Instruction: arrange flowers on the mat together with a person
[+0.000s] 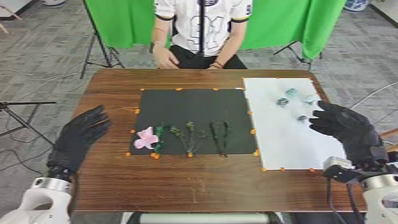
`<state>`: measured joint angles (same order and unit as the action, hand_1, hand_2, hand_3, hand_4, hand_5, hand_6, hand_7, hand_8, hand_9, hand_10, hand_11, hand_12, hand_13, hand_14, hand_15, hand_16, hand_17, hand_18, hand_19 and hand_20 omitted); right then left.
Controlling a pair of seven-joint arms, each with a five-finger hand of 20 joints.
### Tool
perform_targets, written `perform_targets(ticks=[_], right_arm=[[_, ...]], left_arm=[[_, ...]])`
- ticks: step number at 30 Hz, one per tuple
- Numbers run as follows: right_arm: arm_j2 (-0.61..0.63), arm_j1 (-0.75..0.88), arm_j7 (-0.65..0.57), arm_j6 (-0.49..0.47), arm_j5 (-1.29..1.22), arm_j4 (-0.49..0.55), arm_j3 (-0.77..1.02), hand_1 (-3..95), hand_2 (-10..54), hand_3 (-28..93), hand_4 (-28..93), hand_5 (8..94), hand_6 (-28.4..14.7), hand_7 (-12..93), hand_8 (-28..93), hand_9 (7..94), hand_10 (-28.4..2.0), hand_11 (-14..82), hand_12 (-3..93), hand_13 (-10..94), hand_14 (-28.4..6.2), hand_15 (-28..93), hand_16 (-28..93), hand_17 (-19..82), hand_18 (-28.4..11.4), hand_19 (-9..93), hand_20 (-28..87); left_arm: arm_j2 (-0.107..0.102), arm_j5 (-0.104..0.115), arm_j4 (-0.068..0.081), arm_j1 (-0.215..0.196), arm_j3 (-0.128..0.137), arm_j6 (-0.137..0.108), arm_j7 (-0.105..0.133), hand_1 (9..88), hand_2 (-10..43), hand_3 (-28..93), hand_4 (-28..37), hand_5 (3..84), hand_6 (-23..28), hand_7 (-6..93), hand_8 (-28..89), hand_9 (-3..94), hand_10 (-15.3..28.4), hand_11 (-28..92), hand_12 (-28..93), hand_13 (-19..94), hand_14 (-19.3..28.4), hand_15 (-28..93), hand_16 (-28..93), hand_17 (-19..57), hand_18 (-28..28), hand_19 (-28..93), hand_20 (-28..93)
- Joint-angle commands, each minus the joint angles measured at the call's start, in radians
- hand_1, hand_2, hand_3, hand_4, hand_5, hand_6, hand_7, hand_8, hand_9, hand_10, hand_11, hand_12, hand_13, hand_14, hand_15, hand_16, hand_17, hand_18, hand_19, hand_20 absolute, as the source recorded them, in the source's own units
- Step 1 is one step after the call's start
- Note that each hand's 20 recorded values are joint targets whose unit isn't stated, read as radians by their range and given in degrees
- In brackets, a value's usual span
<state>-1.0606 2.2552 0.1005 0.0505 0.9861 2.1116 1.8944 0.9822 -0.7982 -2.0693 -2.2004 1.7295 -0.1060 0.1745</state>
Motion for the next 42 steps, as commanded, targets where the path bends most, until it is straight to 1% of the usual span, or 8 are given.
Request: perform_targets(ticks=[1, 12, 19, 24, 29, 33, 37, 42], right_arm=[[-0.025, 0.028, 0.029, -0.011, -0.007, -0.008, -0.006, 17.3, 2.8, 87, -25, 46.4, -4.0, 17, -10, 44.8, -15.0, 14.3, 23.3, 39, -12.3, 32, 24, 12, -20.8, 50, 28], [-0.042, -0.007, -0.002, -0.014, 0.027, -0.025, -0.024, 17.1, 2.9, 86, -25, 46.1, -4.1, 17, -10, 44.7, -14.9, 14.7, 23.3, 39, -12.4, 33, 23, 12, -20.8, 50, 28], [-0.065, -0.006, -0.009, -0.044, 0.043, -0.026, -0.028, 17.0, 2.8, 86, -25, 46.2, -4.2, 17, -10, 44.8, -15.1, 14.8, 23.2, 39, -12.5, 33, 23, 12, -20.8, 50, 28], [-0.062, -0.016, 0.001, -0.019, 0.039, -0.028, -0.038, 17.1, 2.8, 86, -25, 46.2, -4.0, 18, -10, 44.9, -15.1, 14.8, 23.2, 39, -12.3, 33, 22, 12, -20.8, 50, 28], [-0.083, -0.012, -0.018, -0.034, 0.049, -0.032, -0.050, 17.4, 2.7, 87, -25, 46.4, -4.1, 18, -10, 45.0, -15.1, 14.8, 23.1, 39, -12.3, 33, 22, 12, -20.8, 50, 28], [-0.069, -0.018, 0.001, -0.022, 0.056, -0.030, -0.048, 17.6, 2.7, 87, -25, 46.4, -4.2, 18, -10, 45.0, -15.0, 14.9, 23.1, 39, -12.3, 33, 22, 12, -20.8, 50, 28], [-0.072, -0.022, -0.002, -0.020, 0.059, -0.031, -0.060, 17.6, 2.6, 87, -25, 46.4, -4.0, 18, -10, 45.1, -15.1, 14.9, 23.1, 39, -12.3, 33, 22, 12, -20.8, 50, 28], [-0.068, -0.030, 0.000, -0.013, 0.066, -0.030, -0.068, 17.6, 2.5, 87, -25, 46.4, -4.1, 18, -10, 45.1, -15.0, 14.9, 23.1, 39, -12.2, 33, 22, 12, -20.8, 50, 28]], left_arm=[[0.015, -0.008, 0.001, -0.005, -0.025, 0.030, -0.031, 26.8, -1.1, 72, -26.0, 36.7, 4.6, 17.9, -8, 31.6, 11.7, 24, 17, 27, 14.4, 32, -1, -5.5, 20.6, 49, 7], [0.011, -0.010, 0.002, -0.002, -0.037, 0.032, -0.022, 26.9, -1.1, 72, -26.0, 36.8, 4.7, 18.3, -9, 31.8, 11.8, 24, 17, 27, 14.5, 33, -1, -5.5, 20.5, 49, 7], [0.029, -0.006, -0.013, -0.044, -0.007, 0.033, -0.042, 27.0, -1.1, 72, -25.9, 36.7, 4.6, 18.4, -9, 31.7, 11.7, 24, 17, 27, 14.5, 33, -1, -5.5, 20.5, 49, 7], [0.013, -0.006, -0.007, -0.012, -0.013, 0.030, -0.032, 27.1, -1.0, 72, -25.9, 36.7, 4.6, 18.3, -9, 31.7, 11.7, 24, 17, 27, 14.5, 33, -1, -5.5, 20.5, 49, 7], [0.026, 0.001, -0.021, -0.053, 0.006, 0.017, -0.020, 27.0, -1.1, 72, -25.8, 36.7, 4.6, 18.3, -9, 31.8, 11.6, 24, 17, 27, 14.5, 33, -1, -5.5, 20.5, 49, 7], [0.013, 0.011, -0.017, -0.043, 0.013, 0.003, -0.014, 26.9, -1.1, 72, -25.8, 36.7, 4.7, 18.2, -9, 31.8, 11.6, 24, 17, 27, 14.4, 33, -1, -5.5, 20.5, 49, 7], [-0.007, 0.011, -0.023, -0.064, 0.038, 0.012, -0.042, 26.9, -1.1, 72, -25.9, 36.8, 4.7, 18.2, -9, 31.8, 11.7, 24, 17, 27, 14.6, 33, -1, -5.5, 20.6, 49, 7], [-0.022, 0.013, -0.028, -0.072, 0.047, -0.003, -0.026, 26.9, -1.1, 72, -25.9, 36.8, 4.7, 18.1, -9, 31.9, 11.7, 24, 17, 27, 14.5, 33, -1, -5.5, 20.6, 49, 7]])
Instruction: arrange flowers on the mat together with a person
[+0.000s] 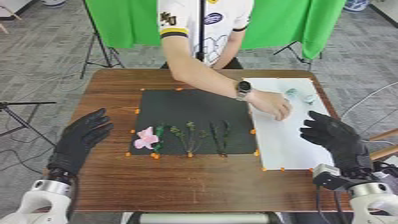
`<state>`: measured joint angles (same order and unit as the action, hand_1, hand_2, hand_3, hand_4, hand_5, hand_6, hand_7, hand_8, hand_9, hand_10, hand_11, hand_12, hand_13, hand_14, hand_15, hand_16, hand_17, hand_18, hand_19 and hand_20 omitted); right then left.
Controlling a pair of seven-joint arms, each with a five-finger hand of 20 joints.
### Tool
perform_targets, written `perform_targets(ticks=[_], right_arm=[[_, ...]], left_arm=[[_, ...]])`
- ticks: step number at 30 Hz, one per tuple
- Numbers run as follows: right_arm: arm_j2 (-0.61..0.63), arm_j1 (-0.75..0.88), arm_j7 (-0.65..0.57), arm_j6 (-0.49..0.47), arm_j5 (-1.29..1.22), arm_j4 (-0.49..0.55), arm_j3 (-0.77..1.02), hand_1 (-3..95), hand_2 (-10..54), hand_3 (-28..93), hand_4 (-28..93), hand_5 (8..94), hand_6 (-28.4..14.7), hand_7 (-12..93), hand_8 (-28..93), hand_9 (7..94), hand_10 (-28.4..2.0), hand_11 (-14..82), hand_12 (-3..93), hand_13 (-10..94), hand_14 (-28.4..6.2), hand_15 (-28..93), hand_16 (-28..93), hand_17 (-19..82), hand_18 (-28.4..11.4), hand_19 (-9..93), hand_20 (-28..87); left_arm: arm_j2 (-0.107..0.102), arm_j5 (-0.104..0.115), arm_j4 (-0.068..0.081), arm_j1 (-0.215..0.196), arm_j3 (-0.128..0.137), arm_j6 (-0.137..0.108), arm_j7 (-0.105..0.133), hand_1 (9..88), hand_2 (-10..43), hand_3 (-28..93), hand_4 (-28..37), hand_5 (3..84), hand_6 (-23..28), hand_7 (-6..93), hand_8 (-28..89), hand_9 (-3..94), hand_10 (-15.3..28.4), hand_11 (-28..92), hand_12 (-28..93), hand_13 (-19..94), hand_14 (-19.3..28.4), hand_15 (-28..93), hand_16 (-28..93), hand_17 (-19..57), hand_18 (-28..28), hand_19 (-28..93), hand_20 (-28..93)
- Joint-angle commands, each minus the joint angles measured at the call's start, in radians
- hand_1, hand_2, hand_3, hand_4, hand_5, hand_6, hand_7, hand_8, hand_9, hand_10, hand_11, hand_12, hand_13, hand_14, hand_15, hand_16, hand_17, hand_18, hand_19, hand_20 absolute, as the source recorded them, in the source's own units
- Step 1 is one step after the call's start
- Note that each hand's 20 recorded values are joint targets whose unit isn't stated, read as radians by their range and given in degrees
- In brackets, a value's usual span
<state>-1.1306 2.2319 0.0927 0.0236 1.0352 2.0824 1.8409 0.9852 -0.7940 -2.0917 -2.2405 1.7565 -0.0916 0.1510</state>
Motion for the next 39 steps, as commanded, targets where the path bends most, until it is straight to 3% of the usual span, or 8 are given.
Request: perform_targets(ticks=[1, 8, 13, 18, 21, 27, 31, 39], right_arm=[[0.002, -0.015, 0.007, 0.007, 0.016, -0.005, -0.016, 17.7, 2.5, 87, -25, 46.5, -4.1, 18, -10, 45.1, -15.0, 14.9, 23.1, 39, -12.3, 33, 22, 12, -20.9, 50, 28], [-0.008, -0.033, -0.008, -0.029, 0.045, -0.011, -0.035, 17.8, 2.5, 87, -25, 46.4, -4.1, 18, -10, 45.2, -15.0, 14.9, 23.0, 39, -12.4, 33, 22, 12, -20.8, 50, 28], [0.002, -0.037, -0.011, -0.022, 0.047, -0.011, -0.039, 17.8, 2.5, 87, -25, 46.5, -4.0, 18, -10, 45.2, -15.0, 15.0, 23.1, 39, -12.3, 33, 22, 12, -20.9, 50, 28], [-0.002, -0.052, -0.013, -0.051, 0.071, -0.015, -0.053, 17.8, 2.5, 87, -25, 46.2, -3.9, 18, -10, 45.0, -15.0, 14.9, 23.0, 39, -12.3, 33, 22, 12, -20.9, 50, 28], [0.005, -0.039, -0.009, -0.037, 0.062, -0.006, -0.039, 17.8, 2.5, 87, -25, 46.1, -3.8, 18, -10, 45.0, -14.9, 14.9, 23.1, 39, -12.3, 33, 22, 12, -20.9, 50, 28], [-0.003, -0.053, -0.015, -0.053, 0.071, -0.016, -0.052, 17.8, 2.5, 87, -25, 46.1, -3.9, 18, -11, 45.0, -14.9, 14.8, 23.1, 39, -12.3, 33, 22, 12, -20.8, 50, 28], [0.010, -0.041, -0.009, -0.035, 0.060, -0.009, -0.039, 17.8, 2.5, 87, -25, 46.1, -4.0, 18, -10, 45.0, -14.9, 14.8, 23.1, 39, -12.3, 33, 22, 12, -20.9, 50, 28], [0.098, -0.090, 0.014, -0.003, 0.082, -0.035, -0.041, 18.2, 1.9, 87, -25, 46.4, -4.0, 18, -10, 45.3, -14.7, 15.0, 23.1, 40, -12.2, 33, 22, 12, -20.9, 50, 28]], left_arm=[[-0.029, 0.008, -0.003, -0.021, 0.019, -0.013, -0.003, 26.9, -1.1, 72, -25.9, 36.8, 4.7, 18.1, -9, 31.9, 11.7, 24, 17, 27, 14.5, 33, -1, -5.5, 20.6, 49, 7], [-0.021, 0.011, -0.011, -0.044, 0.026, -0.018, -0.003, 26.8, -1.0, 72, -26.0, 36.8, 4.7, 18.1, -9, 31.9, 11.8, 24, 17, 27, 14.5, 33, -1, -5.5, 20.5, 49, 7], [-0.027, 0.004, 0.002, -0.008, 0.016, -0.001, -0.013, 26.8, -1.0, 72, -25.9, 36.8, 4.7, 18.1, -9, 31.9, 11.8, 24, 17, 27, 14.6, 33, -1, -5.5, 20.5, 49, 7], [-0.012, 0.008, -0.015, -0.059, 0.041, -0.014, -0.010, 26.8, -1.0, 72, -26.0, 36.8, 4.7, 18.1, -9, 31.9, 11.8, 24, 17, 27, 14.6, 33, -1, -5.5, 20.5, 49, 7], [-0.018, 0.005, -0.002, -0.021, 0.024, -0.003, -0.014, 26.8, -0.9, 72, -26.0, 36.8, 4.7, 18.1, -9, 32.0, 11.8, 24, 17, 27, 14.6, 33, -1, -5.5, 20.5, 49, 7], [-0.012, 0.006, -0.012, -0.050, 0.043, -0.012, -0.013, 26.7, -1.0, 72, -26.0, 36.8, 4.7, 18.2, -9, 32.0, 11.7, 24, 17, 27, 14.7, 33, -1, -5.5, 20.5, 49, 7], [-0.019, 0.000, -0.001, -0.014, 0.025, 0.000, -0.017, 26.7, -1.0, 72, -26.1, 36.9, 4.7, 18.3, -9, 32.0, 11.8, 24, 17, 27, 14.6, 33, -1, -5.5, 20.5, 49, 7], [-0.010, 0.005, -0.012, -0.047, 0.037, -0.016, -0.013, 26.6, -1.0, 72, -26.0, 36.8, 4.7, 18.4, -9, 32.0, 11.8, 24, 17, 27, 14.6, 33, -1, -5.6, 20.5, 49, 7]])
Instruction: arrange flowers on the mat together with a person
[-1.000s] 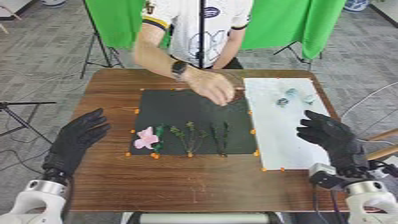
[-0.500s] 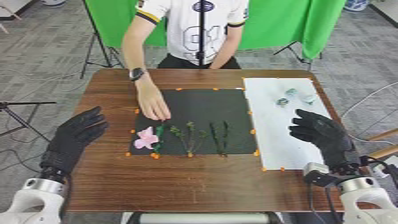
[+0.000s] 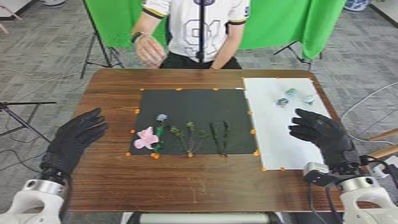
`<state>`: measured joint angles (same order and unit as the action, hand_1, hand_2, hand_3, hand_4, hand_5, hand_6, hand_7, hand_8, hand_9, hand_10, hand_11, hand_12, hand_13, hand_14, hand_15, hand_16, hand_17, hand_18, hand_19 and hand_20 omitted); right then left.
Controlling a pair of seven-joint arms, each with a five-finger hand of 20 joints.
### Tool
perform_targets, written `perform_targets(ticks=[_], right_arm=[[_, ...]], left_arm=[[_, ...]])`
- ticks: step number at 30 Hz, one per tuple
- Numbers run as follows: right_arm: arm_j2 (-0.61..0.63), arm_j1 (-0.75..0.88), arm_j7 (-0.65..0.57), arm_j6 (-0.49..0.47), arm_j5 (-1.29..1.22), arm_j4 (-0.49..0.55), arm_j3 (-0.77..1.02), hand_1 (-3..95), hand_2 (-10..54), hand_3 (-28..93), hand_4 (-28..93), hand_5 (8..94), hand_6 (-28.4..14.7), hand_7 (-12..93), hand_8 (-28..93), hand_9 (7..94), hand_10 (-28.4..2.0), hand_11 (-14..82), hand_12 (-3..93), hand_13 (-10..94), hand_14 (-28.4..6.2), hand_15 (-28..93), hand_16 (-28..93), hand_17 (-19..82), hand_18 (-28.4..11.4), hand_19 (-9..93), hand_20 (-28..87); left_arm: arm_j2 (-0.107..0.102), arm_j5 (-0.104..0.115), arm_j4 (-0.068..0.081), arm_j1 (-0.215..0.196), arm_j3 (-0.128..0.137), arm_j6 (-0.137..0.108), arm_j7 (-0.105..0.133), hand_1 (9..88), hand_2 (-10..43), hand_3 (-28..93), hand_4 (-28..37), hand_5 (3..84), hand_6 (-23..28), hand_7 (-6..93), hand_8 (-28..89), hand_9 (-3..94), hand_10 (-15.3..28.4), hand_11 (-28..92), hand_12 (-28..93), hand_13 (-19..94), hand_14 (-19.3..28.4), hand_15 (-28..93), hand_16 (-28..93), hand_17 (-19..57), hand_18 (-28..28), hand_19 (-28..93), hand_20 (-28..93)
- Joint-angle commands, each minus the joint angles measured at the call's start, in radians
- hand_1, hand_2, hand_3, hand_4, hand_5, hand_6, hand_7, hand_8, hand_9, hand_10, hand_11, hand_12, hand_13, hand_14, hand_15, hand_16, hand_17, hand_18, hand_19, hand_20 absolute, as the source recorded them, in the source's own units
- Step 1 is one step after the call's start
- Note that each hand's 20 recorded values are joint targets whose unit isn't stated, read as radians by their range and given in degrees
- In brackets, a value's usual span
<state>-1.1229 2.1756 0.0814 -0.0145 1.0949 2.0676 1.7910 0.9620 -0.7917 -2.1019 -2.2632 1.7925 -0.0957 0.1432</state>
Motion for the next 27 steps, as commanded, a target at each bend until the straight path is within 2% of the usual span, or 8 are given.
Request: perform_targets(ticks=[1, 4, 6, 9, 13, 18, 21, 27], right_arm=[[0.124, -0.048, 0.039, 0.074, 0.033, -0.027, 0.004, 18.5, 1.6, 87, -25, 46.4, -4.0, 18, -10, 45.3, -14.7, 15.1, 23.1, 40, -12.1, 33, 22, 12, -20.9, 50, 28], [0.195, -0.108, 0.056, 0.131, 0.165, -0.053, -0.013, 20.9, -1.2, 87, -25, 46.5, -3.7, 18, -11, 45.3, -14.4, 15.3, 23.1, 41, -11.5, 34, 22, 13, -20.8, 51, 28], [0.224, -0.126, 0.065, 0.136, 0.179, -0.062, -0.016, 21.9, -2.4, 87, -26, 46.4, -3.6, 19, -11, 45.3, -14.0, 15.8, 23.2, 42, -10.9, 35, 22, 13, -20.6, 51, 29], [0.262, -0.132, 0.080, 0.162, 0.171, -0.068, -0.010, 22.5, -2.6, 88, -26, 46.3, -3.3, 20, -11, 45.3, -13.6, 16.4, 23.1, 42, -10.7, 35, 22, 14, -20.5, 51, 29], [0.314, -0.128, 0.059, 0.216, 0.326, -0.076, 0.013, 22.8, -2.8, 88, -26, 46.4, -3.1, 21, -12, 45.4, -13.4, 16.7, 23.0, 42, -10.6, 35, 22, 14, -20.2, 51, 29], [0.363, -0.118, -0.009, 0.226, 0.685, -0.097, 0.015, 22.9, -3.0, 88, -27, 45.7, -2.9, 21, -12, 44.8, -13.2, 16.4, 22.9, 40, -9.9, 34, 22, 14, -20.1, 50, 28], [0.408, -0.112, -0.052, 0.235, 0.932, -0.124, -0.002, 23.1, -3.4, 88, -27, 45.0, -2.5, 21, -12, 44.1, -13.0, 16.2, 23.0, 38, -9.2, 32, 22, 13, -19.7, 48, 28], [0.484, -0.160, -0.075, 0.274, 0.944, -0.204, -0.075, 22.6, -3.8, 89, -28, 43.3, -1.9, 23, -14, 41.3, -10.8, 15.4, 23.3, 34, -8.2, 28, 24, 12, -18.9, 46, 27]], left_arm=[[0.007, 0.002, 0.003, -0.011, -0.005, -0.009, -0.003, 26.7, -0.9, 72, -26.0, 36.8, 4.7, 18.3, -9, 32.0, 11.8, 24, 17, 27, 14.7, 33, -1, -5.6, 20.5, 49, 7], [-0.004, -0.015, 0.002, -0.010, 0.010, 0.002, -0.016, 26.7, -0.9, 72, -25.9, 36.8, 4.7, 18.3, -9, 32.0, 11.8, 24, 17, 27, 14.7, 33, -1, -5.6, 20.5, 49, 7], [0.004, 0.001, -0.006, -0.032, 0.013, -0.010, -0.010, 26.7, -1.0, 72, -25.9, 36.8, 4.7, 18.3, -9, 32.0, 11.7, 24, 17, 27, 14.7, 33, -1, -5.6, 20.5, 49, 7], [0.015, -0.003, -0.009, -0.040, 0.008, -0.015, -0.011, 26.8, -1.1, 72, -25.9, 36.8, 4.7, 18.3, -9, 32.0, 11.7, 24, 17, 27, 14.6, 33, -1, -5.6, 20.5, 49, 7], [0.005, -0.006, -0.002, -0.021, 0.004, -0.004, -0.012, 26.8, -1.1, 72, -26.0, 36.8, 4.6, 18.5, -9, 32.0, 11.8, 24, 17, 27, 14.6, 33, -1, -5.6, 20.5, 49, 7], [0.007, 0.000, -0.011, -0.044, 0.012, -0.015, -0.007, 26.8, -1.0, 72, -26.0, 36.8, 4.7, 18.4, -9, 32.0, 11.8, 24, 17, 28, 14.6, 33, -1, -5.6, 20.5, 49, 7], [0.005, -0.005, -0.009, -0.043, 0.015, -0.005, -0.015, 26.8, -1.0, 72, -26.0, 36.8, 4.7, 18.3, -9, 32.0, 11.8, 24, 17, 28, 14.7, 33, -1, -5.6, 20.5, 49, 7], [-0.012, -0.005, 0.000, -0.014, 0.008, 0.003, -0.013, 26.9, -1.0, 72, -25.9, 36.8, 4.6, 18.2, -9, 32.1, 11.8, 24, 17, 28, 14.7, 33, -1, -5.7, 20.5, 49, 7]])
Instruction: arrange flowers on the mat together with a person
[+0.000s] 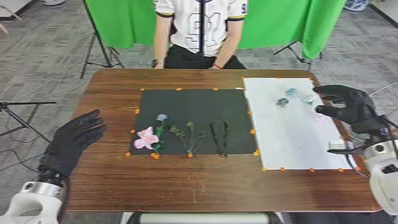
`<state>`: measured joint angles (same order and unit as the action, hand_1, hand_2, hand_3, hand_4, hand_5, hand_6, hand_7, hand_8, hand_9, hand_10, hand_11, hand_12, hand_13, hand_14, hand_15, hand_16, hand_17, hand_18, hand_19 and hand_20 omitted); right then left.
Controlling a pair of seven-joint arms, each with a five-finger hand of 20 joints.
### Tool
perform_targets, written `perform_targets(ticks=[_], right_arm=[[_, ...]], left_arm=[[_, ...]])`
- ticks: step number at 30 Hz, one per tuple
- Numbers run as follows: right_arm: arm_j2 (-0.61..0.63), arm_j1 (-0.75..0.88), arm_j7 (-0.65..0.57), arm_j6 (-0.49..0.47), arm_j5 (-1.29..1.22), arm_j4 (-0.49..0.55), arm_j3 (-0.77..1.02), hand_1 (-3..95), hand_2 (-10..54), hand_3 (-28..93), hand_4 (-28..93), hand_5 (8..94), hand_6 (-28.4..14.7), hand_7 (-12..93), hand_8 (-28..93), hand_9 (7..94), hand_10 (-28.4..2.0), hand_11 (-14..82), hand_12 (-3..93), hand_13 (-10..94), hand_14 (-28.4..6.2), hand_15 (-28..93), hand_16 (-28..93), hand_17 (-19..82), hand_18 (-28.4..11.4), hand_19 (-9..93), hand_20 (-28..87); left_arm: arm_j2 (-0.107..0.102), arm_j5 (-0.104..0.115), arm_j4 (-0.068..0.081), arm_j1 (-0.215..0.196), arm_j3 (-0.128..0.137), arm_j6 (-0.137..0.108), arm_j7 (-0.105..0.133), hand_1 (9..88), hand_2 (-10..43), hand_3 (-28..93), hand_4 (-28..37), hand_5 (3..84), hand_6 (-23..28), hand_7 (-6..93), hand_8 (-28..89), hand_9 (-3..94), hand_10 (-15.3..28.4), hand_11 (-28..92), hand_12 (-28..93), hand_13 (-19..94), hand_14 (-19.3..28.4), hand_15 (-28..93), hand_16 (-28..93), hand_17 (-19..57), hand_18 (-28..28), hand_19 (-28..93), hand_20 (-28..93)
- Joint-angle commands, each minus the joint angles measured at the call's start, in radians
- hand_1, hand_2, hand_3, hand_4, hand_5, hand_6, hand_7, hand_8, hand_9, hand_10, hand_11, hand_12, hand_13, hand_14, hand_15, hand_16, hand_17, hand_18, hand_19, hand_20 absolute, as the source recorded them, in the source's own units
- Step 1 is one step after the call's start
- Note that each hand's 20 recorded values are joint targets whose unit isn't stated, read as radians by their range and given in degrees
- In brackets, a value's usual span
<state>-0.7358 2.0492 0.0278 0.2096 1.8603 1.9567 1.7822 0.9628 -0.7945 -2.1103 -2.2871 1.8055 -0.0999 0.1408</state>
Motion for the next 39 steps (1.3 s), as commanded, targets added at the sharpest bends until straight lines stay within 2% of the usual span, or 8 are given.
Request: perform_targets(ticks=[1, 7, 10, 18, 24, 32, 37, 39], right_arm=[[0.106, -0.042, -0.035, 0.053, 0.188, -0.103, -0.080, 22.6, -3.8, 89, -28, 43.1, -1.7, 23, -14, 41.2, -10.7, 15.3, 23.3, 34, -8.2, 28, 25, 12, -18.9, 46, 27], [0.172, -0.180, -0.191, 0.074, 0.311, -0.191, -0.263, 23.4, -3.6, 89, -28, 43.7, -1.2, 25, -14, 42.4, -11.1, 16.1, 23.3, 36, -7.9, 29, 26, 12, -18.6, 47, 28], [0.198, -0.246, -0.205, 0.150, 0.325, -0.270, -0.349, 23.7, -3.8, 89, -28, 44.8, -1.4, 27, -15, 45.2, -11.2, 20.8, 23.5, 39, -7.4, 34, 25, 14, -18.2, 49, 29], [0.227, -0.323, -0.276, 0.188, 0.382, -0.335, -0.459, 25.4, -4.9, 89, -28, 48.3, -0.8, 30, -17, 48.2, -10.6, 27.5, 23.7, 43, -7.2, 44, 21, 16, -17.2, 53, 30], [0.233, -0.376, -0.300, 0.119, 0.392, -0.363, -0.513, 25.7, -5.2, 89, -28, 49.9, 0.3, 32, -17, 49.3, -10.3, 29.0, 23.7, 44, -6.7, 46, 20, 16, -17.1, 53, 30], [0.251, -0.474, -0.320, 0.115, 0.408, -0.427, -0.640, 28.4, -7.9, 89, -28, 51.5, 1.1, 33, -18, 52.2, -9.5, 32.0, 24.2, 47, -6.3, 48, 20, 17, -16.8, 54, 31], [0.252, -0.528, -0.355, 0.166, 0.457, -0.464, -0.718, 33.5, -9.5, 88, -28, 52.0, 3.0, 38, -20, 53.0, -8.7, 38.5, 26.2, 48, -4.8, 54, 21, 18, -15.8, 56, 32], [0.251, -0.539, -0.359, 0.223, 0.478, -0.477, -0.743, 38.8, -9.5, 83, -28, 52.7, 3.3, 50, -9, 57.3, -7.4, 37.6, 35.5, 51, -4.0, 58, 25, 19, -15.0, 58, 33]], left_arm=[[-0.012, -0.002, 0.008, 0.009, -0.005, 0.011, -0.012, 26.9, -1.0, 72, -26.0, 36.8, 4.6, 18.2, -9, 32.1, 11.8, 24, 17, 28, 14.7, 33, -1, -5.7, 20.5, 49, 7], [-0.014, 0.003, 0.005, -0.008, 0.000, 0.002, -0.009, 26.8, -1.0, 72, -25.9, 36.8, 4.6, 18.2, -9, 32.0, 11.7, 24, 17, 28, 14.6, 33, -1, -5.7, 20.5, 49, 7], [-0.017, 0.003, 0.008, 0.001, -0.006, 0.006, -0.009, 26.7, -1.0, 72, -26.0, 36.8, 4.7, 18.3, -9, 32.0, 11.7, 24, 17, 28, 14.7, 33, -1, -5.6, 20.5, 49, 7], [-0.022, 0.002, 0.008, 0.003, -0.012, 0.010, -0.007, 26.6, -1.2, 72, -26.1, 36.7, 4.7, 18.3, -9, 32.0, 11.7, 24, 17, 28, 14.7, 33, -1, -5.7, 20.5, 49, 7], [-0.022, 0.000, 0.008, 0.001, -0.008, 0.012, -0.012, 26.6, -1.3, 72, -26.1, 36.7, 4.7, 18.2, -9, 32.1, 11.8, 24, 17, 28, 14.7, 33, -1, -5.7, 20.5, 49, 7], [-0.022, -0.005, 0.010, 0.007, -0.006, 0.023, -0.020, 26.7, -1.1, 72, -26.1, 36.7, 4.7, 18.1, -9, 32.1, 11.8, 24, 17, 28, 14.8, 33, -1, -5.7, 20.5, 49, 7], [-0.022, -0.002, 0.010, 0.006, -0.007, 0.026, -0.016, 26.7, -1.1, 72, -26.0, 36.7, 4.6, 18.2, -9, 32.3, 11.7, 24, 17, 28, 14.9, 33, -1, -5.7, 20.5, 49, 7], [-0.023, -0.001, 0.009, 0.003, -0.006, 0.026, -0.017, 26.7, -1.2, 72, -26.0, 36.7, 4.7, 18.0, -9, 32.3, 11.8, 24, 17, 28, 14.9, 33, -1, -5.6, 20.5, 49, 7]])
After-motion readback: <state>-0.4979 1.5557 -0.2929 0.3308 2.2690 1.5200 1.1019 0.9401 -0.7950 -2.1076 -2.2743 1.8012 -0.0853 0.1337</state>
